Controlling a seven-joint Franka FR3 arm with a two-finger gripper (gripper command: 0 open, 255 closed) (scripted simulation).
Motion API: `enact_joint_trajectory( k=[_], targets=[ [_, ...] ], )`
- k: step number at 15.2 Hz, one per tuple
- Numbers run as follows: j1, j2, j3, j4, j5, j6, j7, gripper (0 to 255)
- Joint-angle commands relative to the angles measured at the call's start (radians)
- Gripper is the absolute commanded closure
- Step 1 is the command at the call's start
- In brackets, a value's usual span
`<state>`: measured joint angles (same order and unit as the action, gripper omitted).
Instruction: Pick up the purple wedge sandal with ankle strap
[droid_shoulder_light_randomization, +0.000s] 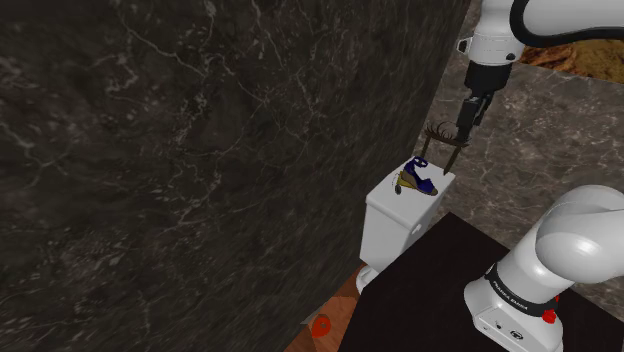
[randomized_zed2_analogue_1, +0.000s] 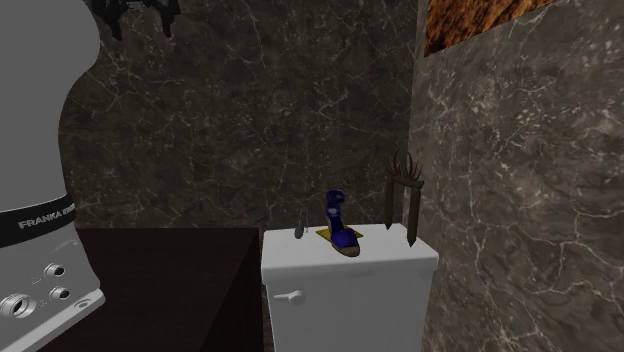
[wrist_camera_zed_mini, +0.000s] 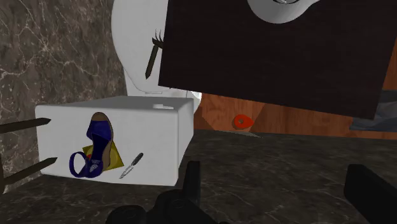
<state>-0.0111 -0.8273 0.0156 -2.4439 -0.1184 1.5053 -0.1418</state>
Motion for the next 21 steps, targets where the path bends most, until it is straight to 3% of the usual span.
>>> enact_joint_trajectory(
  k=[1,13,21],
  targets=[
    [0.0,0.0,0.0,0.0,0.0,0.0,0.0,0],
    [-0.079,0.203,-0.238,-0.114,-0.125,0.405,-0.176,0],
    [-0.092,0.465,-0.399,-0.07,-0.121,0.675,-0.316,0]
  ],
)
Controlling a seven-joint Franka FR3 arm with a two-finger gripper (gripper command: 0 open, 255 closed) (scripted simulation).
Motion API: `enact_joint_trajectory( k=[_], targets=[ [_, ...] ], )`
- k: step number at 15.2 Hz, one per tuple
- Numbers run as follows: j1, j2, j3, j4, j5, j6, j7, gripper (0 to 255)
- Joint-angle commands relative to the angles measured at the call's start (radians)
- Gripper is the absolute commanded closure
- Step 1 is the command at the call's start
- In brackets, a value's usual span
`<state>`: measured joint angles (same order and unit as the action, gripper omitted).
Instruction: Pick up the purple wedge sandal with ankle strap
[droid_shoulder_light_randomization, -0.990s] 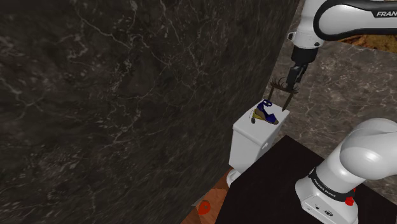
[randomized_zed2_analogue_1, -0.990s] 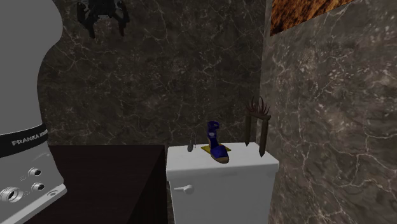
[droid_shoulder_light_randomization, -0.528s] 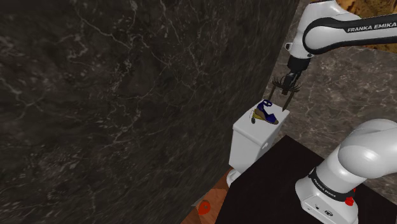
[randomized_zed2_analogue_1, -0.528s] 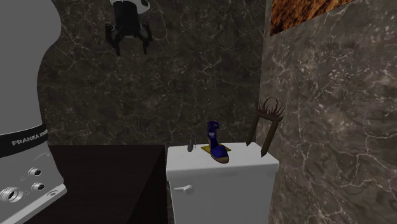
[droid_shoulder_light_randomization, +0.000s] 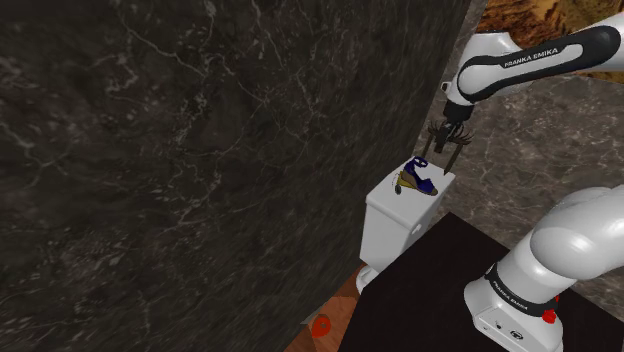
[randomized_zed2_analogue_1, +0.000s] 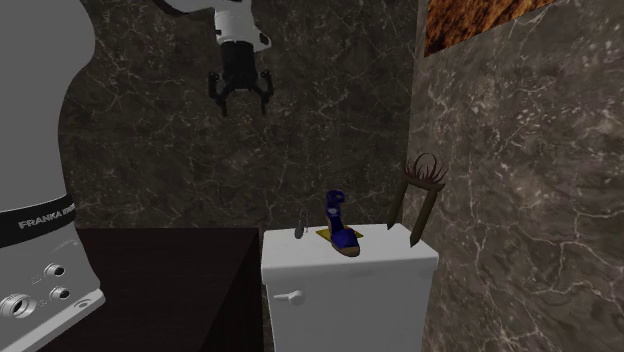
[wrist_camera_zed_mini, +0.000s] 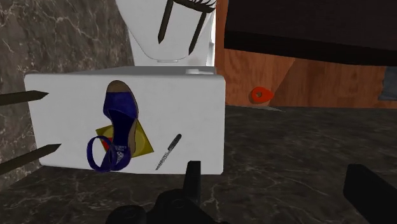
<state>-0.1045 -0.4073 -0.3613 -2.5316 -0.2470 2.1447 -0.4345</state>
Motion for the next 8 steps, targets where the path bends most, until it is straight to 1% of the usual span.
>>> enact_joint_trajectory(
  k=[1,3,5,8],
  targets=[
    [0.003,0.083,-0.042,0.03,0.019,0.067,-0.046,0],
    [0.009,0.162,-0.08,0.058,0.052,0.126,-0.096,0],
    [0.016,0.245,-0.116,0.092,0.099,0.181,-0.155,0],
    [0.019,0.376,-0.154,0.154,0.202,0.25,-0.26,0]
  ],
)
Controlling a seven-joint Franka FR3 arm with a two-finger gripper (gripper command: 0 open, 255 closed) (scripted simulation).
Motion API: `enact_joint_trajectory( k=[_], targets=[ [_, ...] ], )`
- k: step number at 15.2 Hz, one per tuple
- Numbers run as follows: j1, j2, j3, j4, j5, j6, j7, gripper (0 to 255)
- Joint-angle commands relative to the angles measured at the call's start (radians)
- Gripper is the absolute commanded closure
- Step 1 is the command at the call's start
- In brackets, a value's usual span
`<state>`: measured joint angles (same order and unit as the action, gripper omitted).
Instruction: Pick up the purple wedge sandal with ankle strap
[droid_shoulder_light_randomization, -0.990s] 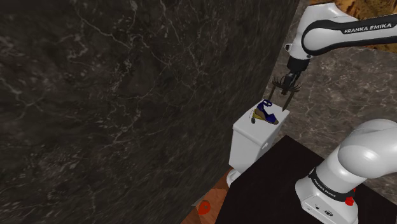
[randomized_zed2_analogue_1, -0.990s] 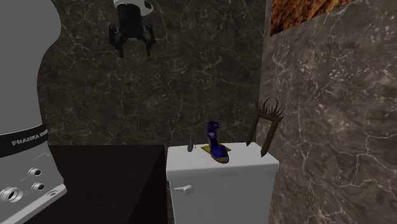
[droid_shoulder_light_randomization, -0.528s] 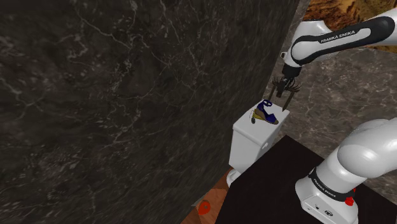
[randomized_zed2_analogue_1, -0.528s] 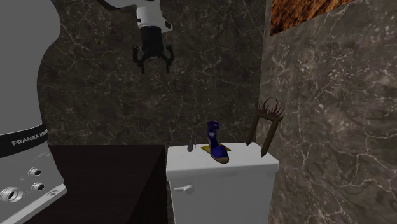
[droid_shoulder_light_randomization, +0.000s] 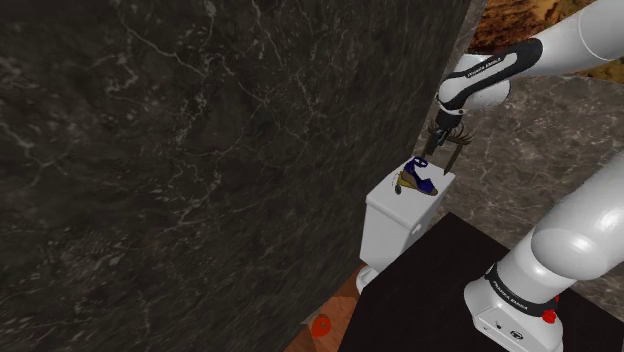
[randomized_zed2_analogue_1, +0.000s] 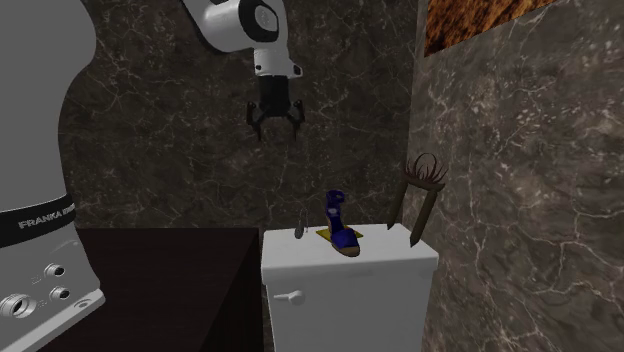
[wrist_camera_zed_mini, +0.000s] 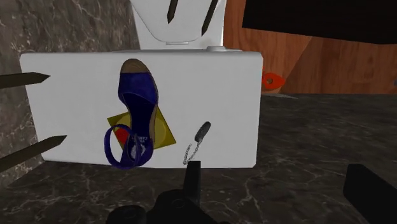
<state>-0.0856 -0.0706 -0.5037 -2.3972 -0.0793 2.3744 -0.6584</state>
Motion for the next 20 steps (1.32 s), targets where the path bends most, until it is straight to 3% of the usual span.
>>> enact_joint_trajectory(
  k=[1,4,10,18,20],
  targets=[
    [-0.002,0.084,-0.02,0.044,0.076,0.038,-0.076,0],
    [-0.029,0.22,-0.02,0.125,0.211,0.078,-0.197,0],
    [-0.154,0.474,0.054,0.327,0.431,0.099,-0.387,0],
    [-0.329,0.788,0.16,0.676,0.572,0.057,-0.501,0],
    [-0.338,0.81,0.168,0.693,0.579,0.062,-0.505,0]
  ],
)
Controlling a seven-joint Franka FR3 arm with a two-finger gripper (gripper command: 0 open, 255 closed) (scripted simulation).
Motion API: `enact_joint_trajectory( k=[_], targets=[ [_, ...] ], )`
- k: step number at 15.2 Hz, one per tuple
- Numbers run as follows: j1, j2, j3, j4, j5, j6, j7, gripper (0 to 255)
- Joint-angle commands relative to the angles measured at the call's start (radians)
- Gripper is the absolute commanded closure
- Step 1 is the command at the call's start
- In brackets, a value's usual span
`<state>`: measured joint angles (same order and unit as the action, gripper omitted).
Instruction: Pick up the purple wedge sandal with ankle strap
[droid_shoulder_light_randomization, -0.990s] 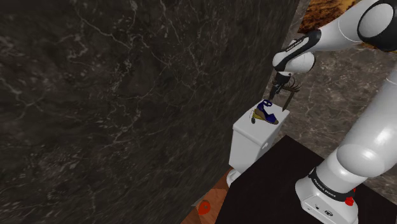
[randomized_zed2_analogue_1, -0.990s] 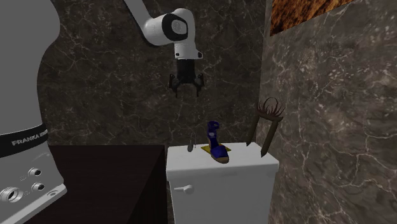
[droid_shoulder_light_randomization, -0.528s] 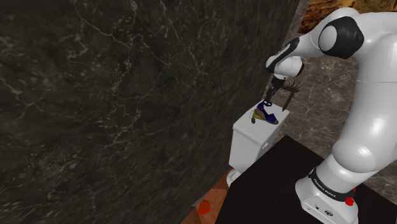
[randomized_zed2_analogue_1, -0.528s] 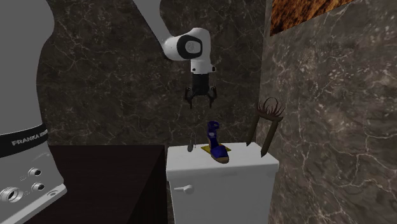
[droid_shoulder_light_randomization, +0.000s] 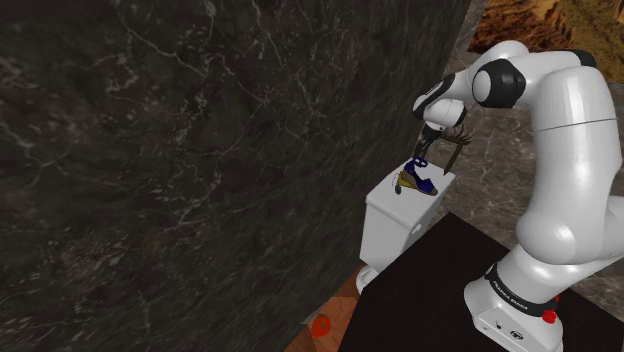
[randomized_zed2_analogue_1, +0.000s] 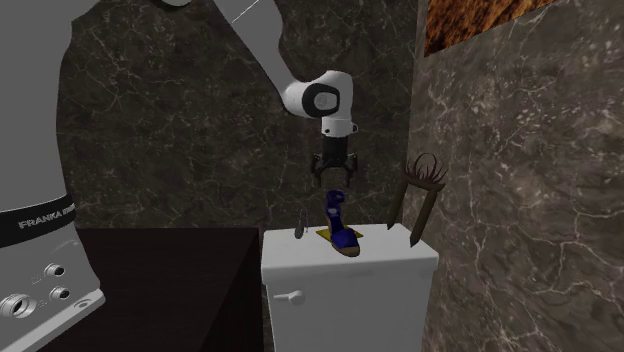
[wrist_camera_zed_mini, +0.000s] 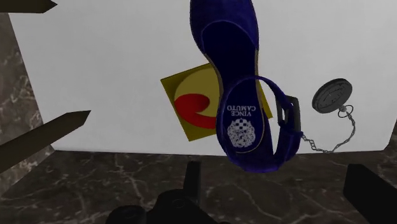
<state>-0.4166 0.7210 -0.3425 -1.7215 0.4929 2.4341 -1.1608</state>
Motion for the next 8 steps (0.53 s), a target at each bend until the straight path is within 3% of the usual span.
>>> enact_joint_trajectory(
  k=[1,8],
  targets=[
    [-0.01,0.028,0.011,0.02,0.011,0.01,-0.006,0],
    [-0.025,0.086,0.033,0.038,0.033,0.049,-0.023,0]
  ],
)
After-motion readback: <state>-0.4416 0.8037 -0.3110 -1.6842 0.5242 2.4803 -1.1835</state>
